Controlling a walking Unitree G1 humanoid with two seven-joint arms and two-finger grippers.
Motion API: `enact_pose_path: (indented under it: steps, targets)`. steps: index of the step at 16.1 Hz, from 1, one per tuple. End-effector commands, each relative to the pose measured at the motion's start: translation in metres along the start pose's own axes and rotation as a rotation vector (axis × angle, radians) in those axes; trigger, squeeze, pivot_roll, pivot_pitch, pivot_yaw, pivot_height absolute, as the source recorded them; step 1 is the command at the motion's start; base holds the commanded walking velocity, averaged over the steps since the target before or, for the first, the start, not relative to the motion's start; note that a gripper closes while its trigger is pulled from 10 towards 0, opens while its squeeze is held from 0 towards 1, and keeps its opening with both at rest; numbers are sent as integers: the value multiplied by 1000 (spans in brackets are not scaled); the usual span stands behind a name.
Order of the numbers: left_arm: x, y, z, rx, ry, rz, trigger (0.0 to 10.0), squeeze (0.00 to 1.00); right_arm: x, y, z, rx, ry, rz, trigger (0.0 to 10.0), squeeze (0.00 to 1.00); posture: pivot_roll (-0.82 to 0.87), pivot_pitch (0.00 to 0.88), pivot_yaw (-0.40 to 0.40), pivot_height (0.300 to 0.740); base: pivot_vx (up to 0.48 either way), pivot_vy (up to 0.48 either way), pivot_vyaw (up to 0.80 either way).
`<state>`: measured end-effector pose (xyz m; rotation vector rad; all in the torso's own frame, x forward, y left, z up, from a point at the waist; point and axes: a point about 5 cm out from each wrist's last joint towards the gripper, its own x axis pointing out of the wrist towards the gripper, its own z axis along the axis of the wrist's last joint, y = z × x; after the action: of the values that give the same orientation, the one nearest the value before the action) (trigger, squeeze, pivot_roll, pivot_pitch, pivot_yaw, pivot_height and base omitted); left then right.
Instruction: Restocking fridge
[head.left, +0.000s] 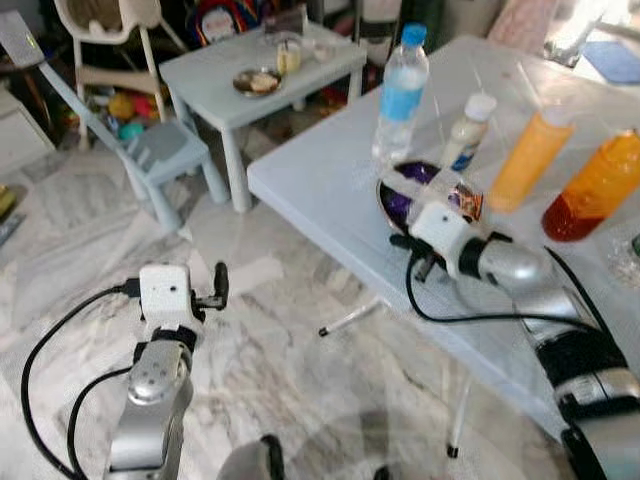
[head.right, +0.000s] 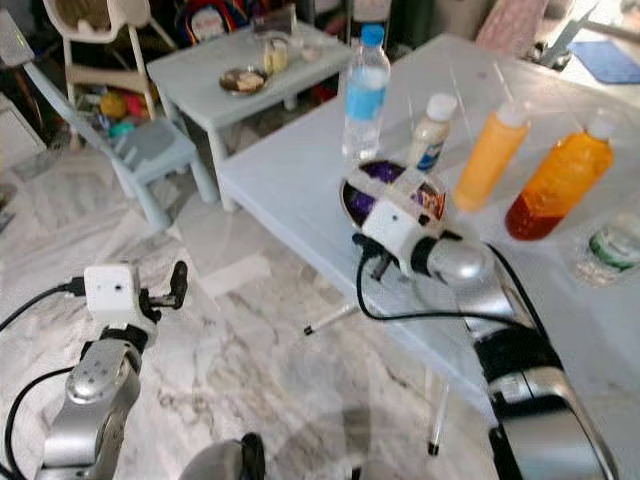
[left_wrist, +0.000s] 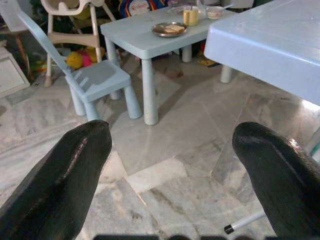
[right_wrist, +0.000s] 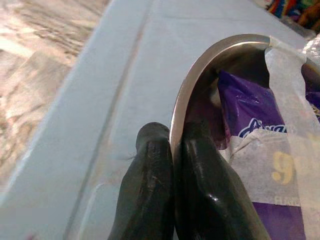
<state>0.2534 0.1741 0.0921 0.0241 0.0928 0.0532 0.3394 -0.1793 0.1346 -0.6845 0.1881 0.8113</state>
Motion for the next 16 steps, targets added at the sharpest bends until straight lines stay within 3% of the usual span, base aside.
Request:
enact_pose_path:
  steps: [1,3,7,8,9,10,11,14,15,16]
  targets:
    - [0,0,-2,10,15,3,10000,0,0,30,-24,57,86,156,0,0,-27,125,58,740,0,0,0]
    - [0,0,-3,11,19,1,10000,0,-9,41,-26,28,97,243,0,0,-31,126,60,740,0,0,0]
    - [-1,-2,-3,10,26,-3,10000,0,-15,41,-25,-4,124,242,0,0,-32,129,62,740,0,0,0]
    - [-1,-3,-3,10,29,-5,10000,0,-16,39,-26,-25,139,225,1765,0,-32,130,62,740,0,0,0]
    - [-1,-3,-3,10,31,-5,10000,0,-16,40,-27,-18,143,236,118,0,-31,131,62,740,0,0,0]
    - [-1,-3,-4,9,33,-4,10000,0,-16,39,-28,-23,151,226,4706,0,-31,132,61,740,0,0,0]
    - [0,-3,-4,9,36,-4,10000,0,-16,38,-29,-38,165,221,10000,0,-30,134,60,740,0,0,0]
    - [1,-3,-3,7,39,-4,10000,0,-13,33,-28,-32,173,176,10000,0,-29,137,59,740,0,0,0]
    - [2,-3,-4,7,40,-4,10000,0,-13,29,-31,-59,198,151,10000,400,-30,137,59,740,0,0,0]
    - [2,-3,-4,8,40,-5,10000,0,-13,25,-32,-49,198,119,10000,1000,-29,139,60,740,0,0,0]
